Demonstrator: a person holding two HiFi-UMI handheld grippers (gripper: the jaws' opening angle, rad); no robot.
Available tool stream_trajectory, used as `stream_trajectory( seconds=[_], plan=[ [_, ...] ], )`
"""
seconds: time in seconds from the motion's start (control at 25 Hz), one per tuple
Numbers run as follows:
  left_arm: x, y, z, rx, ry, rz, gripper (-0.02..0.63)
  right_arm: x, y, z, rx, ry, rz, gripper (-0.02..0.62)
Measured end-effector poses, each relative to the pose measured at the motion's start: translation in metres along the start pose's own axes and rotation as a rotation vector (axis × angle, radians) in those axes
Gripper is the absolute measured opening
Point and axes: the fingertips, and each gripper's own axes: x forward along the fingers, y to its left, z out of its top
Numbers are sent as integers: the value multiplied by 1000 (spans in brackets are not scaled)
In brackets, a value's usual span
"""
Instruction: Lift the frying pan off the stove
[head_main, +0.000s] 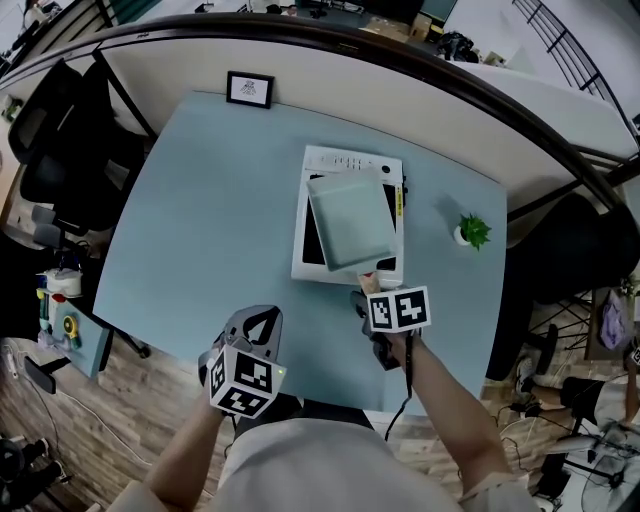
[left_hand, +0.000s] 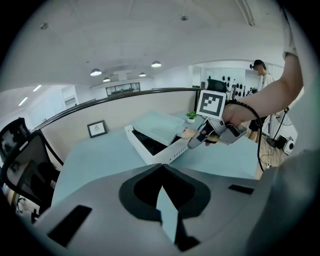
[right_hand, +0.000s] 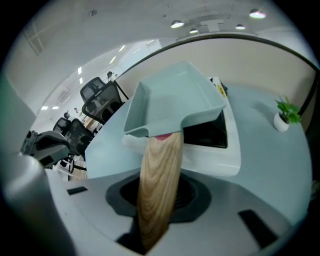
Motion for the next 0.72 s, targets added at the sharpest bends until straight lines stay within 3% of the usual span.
stream_trajectory(
  seconds=[0.36,0.72],
  plan=[
    [-14,-1,12,24,-27,9,3,-13,12,-18,87,17,44,92],
    [-41,13,16,18,-45,61,3,-76,24,2,128,-130,31,92]
  ],
)
